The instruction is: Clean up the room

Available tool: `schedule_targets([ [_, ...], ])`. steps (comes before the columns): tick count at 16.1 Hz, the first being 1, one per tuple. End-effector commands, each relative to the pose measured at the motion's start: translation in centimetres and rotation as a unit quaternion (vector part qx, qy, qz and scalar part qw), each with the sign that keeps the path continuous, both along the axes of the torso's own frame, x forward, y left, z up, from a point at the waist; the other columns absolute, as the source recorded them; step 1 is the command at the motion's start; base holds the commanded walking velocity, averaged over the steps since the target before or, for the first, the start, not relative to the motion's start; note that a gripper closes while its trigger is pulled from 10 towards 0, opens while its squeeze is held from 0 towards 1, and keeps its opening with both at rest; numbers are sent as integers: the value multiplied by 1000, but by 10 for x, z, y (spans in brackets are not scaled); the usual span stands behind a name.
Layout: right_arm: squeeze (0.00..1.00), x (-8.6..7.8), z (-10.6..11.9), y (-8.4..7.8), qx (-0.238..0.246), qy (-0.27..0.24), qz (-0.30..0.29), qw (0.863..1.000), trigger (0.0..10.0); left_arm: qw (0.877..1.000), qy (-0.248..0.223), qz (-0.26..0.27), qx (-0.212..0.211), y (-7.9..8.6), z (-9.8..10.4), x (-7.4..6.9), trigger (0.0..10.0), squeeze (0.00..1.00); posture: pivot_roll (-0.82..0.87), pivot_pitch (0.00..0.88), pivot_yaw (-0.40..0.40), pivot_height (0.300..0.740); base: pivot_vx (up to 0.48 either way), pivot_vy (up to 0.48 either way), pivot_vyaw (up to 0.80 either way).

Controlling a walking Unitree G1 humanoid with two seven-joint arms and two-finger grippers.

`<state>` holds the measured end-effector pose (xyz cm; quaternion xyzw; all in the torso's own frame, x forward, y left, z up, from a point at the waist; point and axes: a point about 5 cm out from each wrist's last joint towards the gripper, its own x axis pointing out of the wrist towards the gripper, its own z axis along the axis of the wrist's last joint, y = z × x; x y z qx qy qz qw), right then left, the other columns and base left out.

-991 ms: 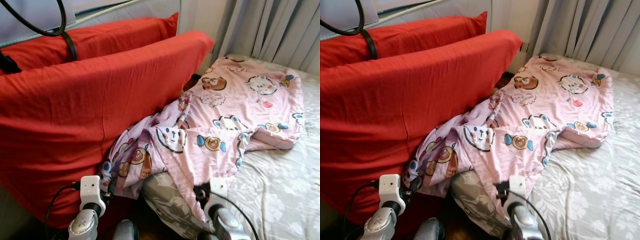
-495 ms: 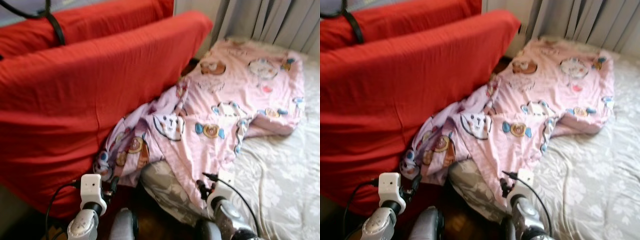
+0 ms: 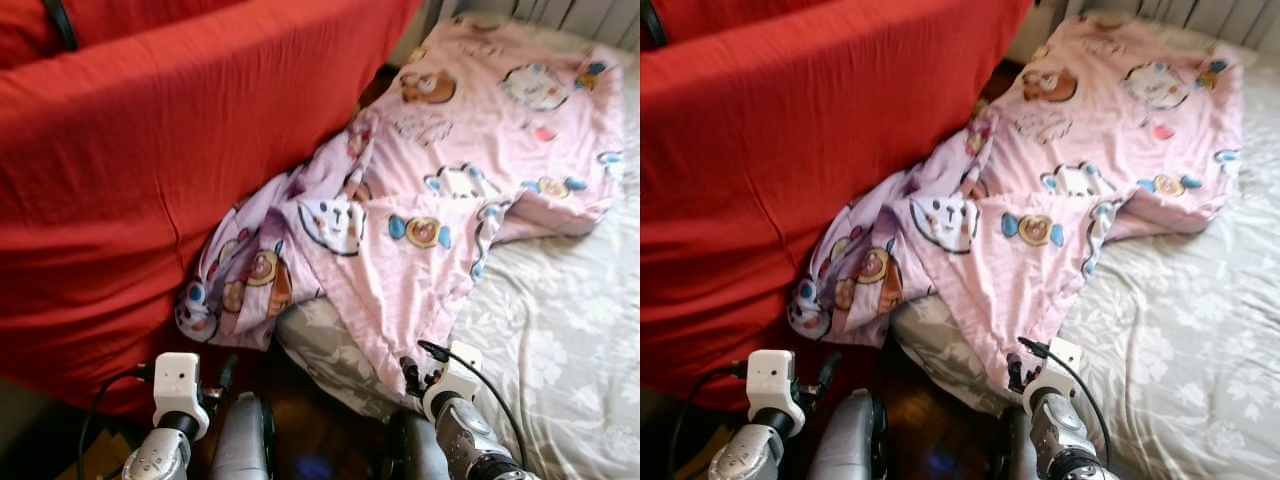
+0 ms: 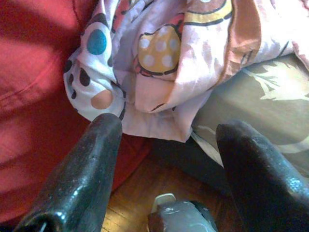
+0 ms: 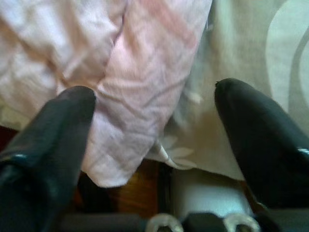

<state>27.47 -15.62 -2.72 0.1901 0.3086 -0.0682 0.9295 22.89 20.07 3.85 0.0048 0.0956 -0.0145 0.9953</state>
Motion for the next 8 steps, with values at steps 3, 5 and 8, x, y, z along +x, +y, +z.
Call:
schedule_targets([
  [3, 0, -2, -2, 1, 27, 11, -2, 1000, 10000, 1000, 13, -9, -3, -4, 5, -10, 10000, 0, 220, 324, -18, 626, 0, 0, 0],
  [5, 0, 2, 1, 4, 33, 4, 4, 999, 10000, 1000, 15, -12, -1, -6, 10, -16, 10000, 0, 225, 336, -17, 626, 0, 0, 0],
  [8, 0, 5, 4, 8, 55, -10, 13, 998, 10000, 1000, 20, -12, 3, -8, 12, -23, 10000, 0, 235, 345, -14, 626, 0, 0, 0],
])
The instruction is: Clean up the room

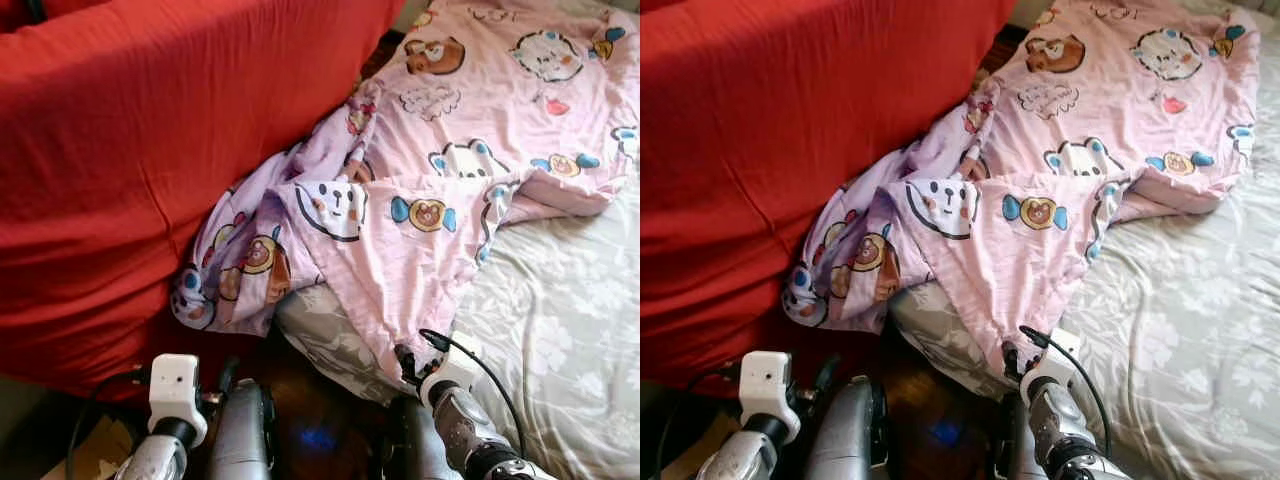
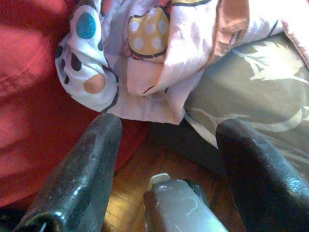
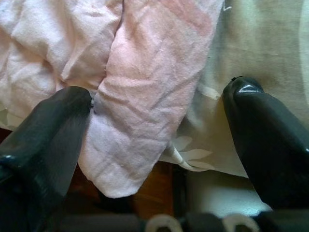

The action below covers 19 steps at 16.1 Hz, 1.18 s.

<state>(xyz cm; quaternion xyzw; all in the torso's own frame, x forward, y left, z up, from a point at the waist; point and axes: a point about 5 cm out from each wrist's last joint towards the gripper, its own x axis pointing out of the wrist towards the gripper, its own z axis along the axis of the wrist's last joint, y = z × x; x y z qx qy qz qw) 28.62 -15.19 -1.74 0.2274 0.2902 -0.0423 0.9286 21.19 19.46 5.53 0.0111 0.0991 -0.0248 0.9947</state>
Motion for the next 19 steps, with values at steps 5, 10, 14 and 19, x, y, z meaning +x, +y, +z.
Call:
schedule_targets([
  [5, 0, 1, 1, 11, 40, -10, 26, 999, 10000, 1000, 28, -1, 1, -2, -1, -12, 10000, 0, 239, 358, -12, 626, 0, 0, 0],
  [10, 0, 6, 7, 21, 66, -25, 65, 995, 10000, 999, 37, 0, 0, -3, -2, -17, 10000, 0, 234, 361, -14, 626, 0, 0, 0],
  [14, 0, 1, 1, 13, 45, -5, 55, 997, 7373, 999, 41, 1, -3, -5, -2, -19, 10000, 0, 223, 364, -22, 626, 0, 0, 0],
  [19, 0, -1, 0, 8, 43, -4, 44, 998, 0, 999, 45, 6, -8, -6, -4, -22, 10000, 0, 213, 370, -27, 626, 0, 0, 0],
])
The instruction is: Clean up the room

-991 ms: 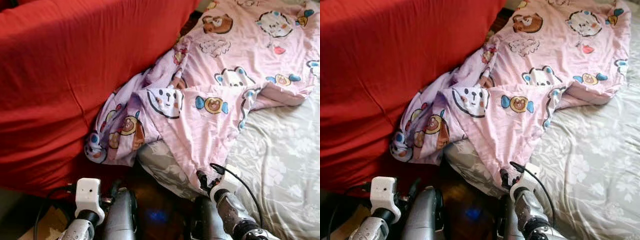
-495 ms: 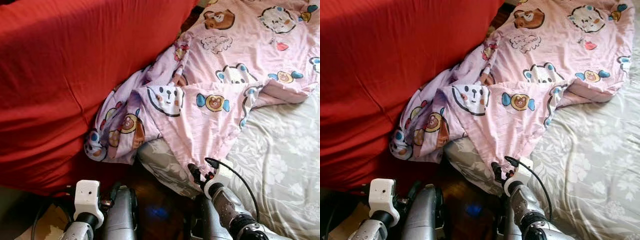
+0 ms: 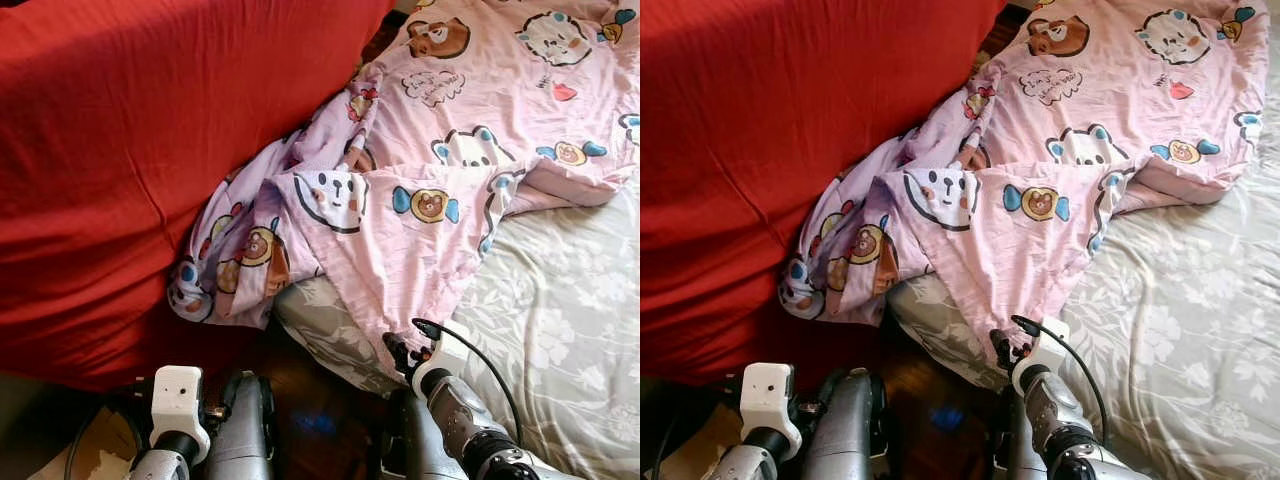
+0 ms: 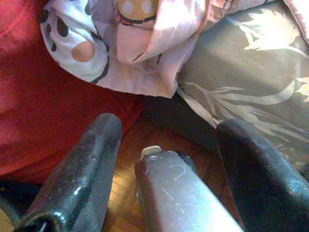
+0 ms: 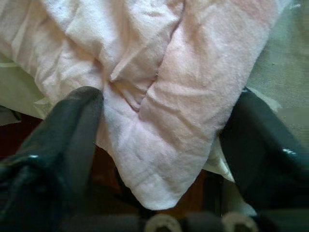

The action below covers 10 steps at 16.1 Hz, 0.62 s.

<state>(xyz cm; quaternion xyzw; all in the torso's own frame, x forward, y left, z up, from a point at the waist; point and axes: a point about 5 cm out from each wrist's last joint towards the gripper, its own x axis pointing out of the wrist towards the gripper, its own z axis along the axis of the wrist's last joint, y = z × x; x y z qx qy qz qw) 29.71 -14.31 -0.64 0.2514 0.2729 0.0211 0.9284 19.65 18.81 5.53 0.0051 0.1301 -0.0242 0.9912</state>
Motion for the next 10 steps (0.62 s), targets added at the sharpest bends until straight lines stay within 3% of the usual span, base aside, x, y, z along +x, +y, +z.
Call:
schedule_targets([
  [1, 0, -12, -11, -1, 1, 28, -3, 1000, 0, 1000, 14, 4, -4, 0, -4, -6, 10000, 0, 211, 370, -28, 626, 0, 0, 0],
  [10, 0, -12, -11, -8, -11, 25, -2, 1000, 0, 1000, 16, 8, -11, -5, -7, -2, 10000, 0, 191, 362, -37, 626, 0, 0, 0],
])
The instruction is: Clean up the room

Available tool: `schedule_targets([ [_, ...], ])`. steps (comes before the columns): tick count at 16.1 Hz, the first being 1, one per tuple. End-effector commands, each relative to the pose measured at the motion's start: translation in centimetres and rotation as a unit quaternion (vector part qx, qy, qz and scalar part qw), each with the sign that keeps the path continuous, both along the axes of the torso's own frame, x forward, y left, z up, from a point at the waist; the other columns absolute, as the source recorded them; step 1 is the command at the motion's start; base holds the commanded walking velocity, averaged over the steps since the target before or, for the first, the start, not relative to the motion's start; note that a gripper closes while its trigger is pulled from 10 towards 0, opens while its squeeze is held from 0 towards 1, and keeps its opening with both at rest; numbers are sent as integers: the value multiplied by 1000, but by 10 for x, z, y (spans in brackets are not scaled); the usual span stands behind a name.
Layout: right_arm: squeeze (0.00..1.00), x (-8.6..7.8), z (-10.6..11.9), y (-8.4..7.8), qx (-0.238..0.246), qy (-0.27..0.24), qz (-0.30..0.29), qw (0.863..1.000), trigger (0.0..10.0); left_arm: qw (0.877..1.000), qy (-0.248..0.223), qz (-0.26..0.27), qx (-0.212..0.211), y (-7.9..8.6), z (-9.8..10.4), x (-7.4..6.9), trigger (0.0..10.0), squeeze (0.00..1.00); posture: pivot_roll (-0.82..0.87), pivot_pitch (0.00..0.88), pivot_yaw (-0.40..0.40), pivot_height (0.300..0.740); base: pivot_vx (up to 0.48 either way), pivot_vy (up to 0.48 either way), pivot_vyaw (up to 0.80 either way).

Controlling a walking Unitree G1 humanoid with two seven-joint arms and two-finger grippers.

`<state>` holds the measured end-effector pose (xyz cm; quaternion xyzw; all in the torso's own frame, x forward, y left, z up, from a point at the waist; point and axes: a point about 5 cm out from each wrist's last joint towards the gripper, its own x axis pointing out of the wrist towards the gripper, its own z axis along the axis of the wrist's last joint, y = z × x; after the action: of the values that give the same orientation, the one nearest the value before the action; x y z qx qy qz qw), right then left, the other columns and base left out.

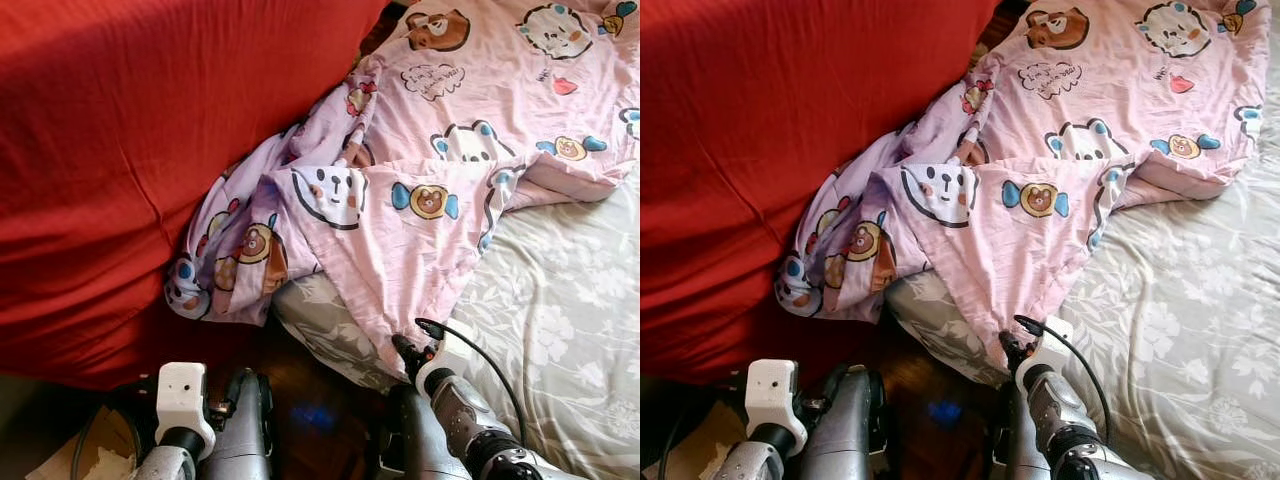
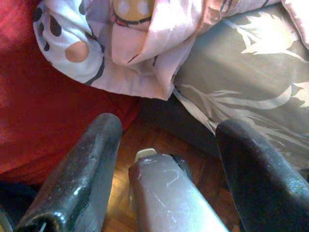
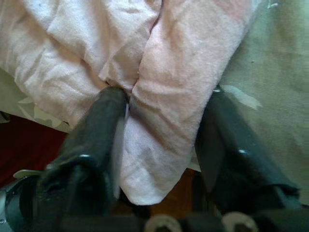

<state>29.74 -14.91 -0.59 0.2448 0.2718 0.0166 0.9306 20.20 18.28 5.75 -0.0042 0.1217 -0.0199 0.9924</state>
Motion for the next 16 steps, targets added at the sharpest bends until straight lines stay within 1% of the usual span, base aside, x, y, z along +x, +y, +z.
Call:
schedule_targets([
  [1, 0, -12, -11, -2, -4, 25, 0, 1000, 0, 1000, 24, 3, -2, 1, -10, -7, 10000, 0, 191, 358, -38, 626, 0, 0, 0],
  [2, 0, -12, -11, -7, -10, 22, -8, 1000, 0, 1000, 27, 7, 0, 3, -13, -6, 10000, 0, 186, 351, -38, 626, 0, 0, 0],
  [4, 0, -13, -11, -10, -8, 18, -17, 1000, 0, 1000, 29, 9, 1, 5, -17, -2, 10000, 0, 176, 334, -36, 626, 0, 0, 0],
  [7, 0, -21, -17, -18, -7, 22, -39, 999, 0, 999, 36, 12, 3, 7, -24, 6, 10000, 0, 163, 300, -34, 626, 0, 0, 0],
  [8, 0, -26, -21, -21, -3, 22, -52, 998, 0, 999, 43, 12, 6, 9, -30, 8, 10000, 0, 155, 277, -31, 626, 0, 0, 0],
  [9, 0, -28, -22, -22, -1, 22, -58, 998, 0, 999, 46, 13, 8, 10, -32, 8, 10000, 0, 154, 272, -31, 626, 0, 0, 0],
  [10, 0, -33, -26, -24, 2, 25, -70, 997, 0, 998, 56, 20, 12, 14, -40, 9, 10000, 0, 148, 248, -28, 626, 0, 0, 0],
  [13, 0, -42, -31, -23, -3, 25, -63, 998, 0, 997, 70, 30, 23, 23, -52, 14, 10000, 0, 131, 176, -31, 626, 0, 0, 0],
  [14, 0, -41, -31, -24, -4, 18, -64, 998, 0, 996, 79, 39, 31, 27, -58, 18, 10000, 0, 119, 143, -33, 626, 0, 0, 0],
  [15, 0, -42, -30, -24, -2, 7, -66, 998, 0, 995, 83, 47, 35, 31, -62, 17, 10000, 0, 110, 119, -35, 626, 0, 0, 0],
  [16, 0, -41, -28, -23, -6, -8, -54, 998, 0, 993, 93, 59, 36, 34, -67, 20, 10000, 0, 98, 86, -34, 626, 0, 0, 0],
])
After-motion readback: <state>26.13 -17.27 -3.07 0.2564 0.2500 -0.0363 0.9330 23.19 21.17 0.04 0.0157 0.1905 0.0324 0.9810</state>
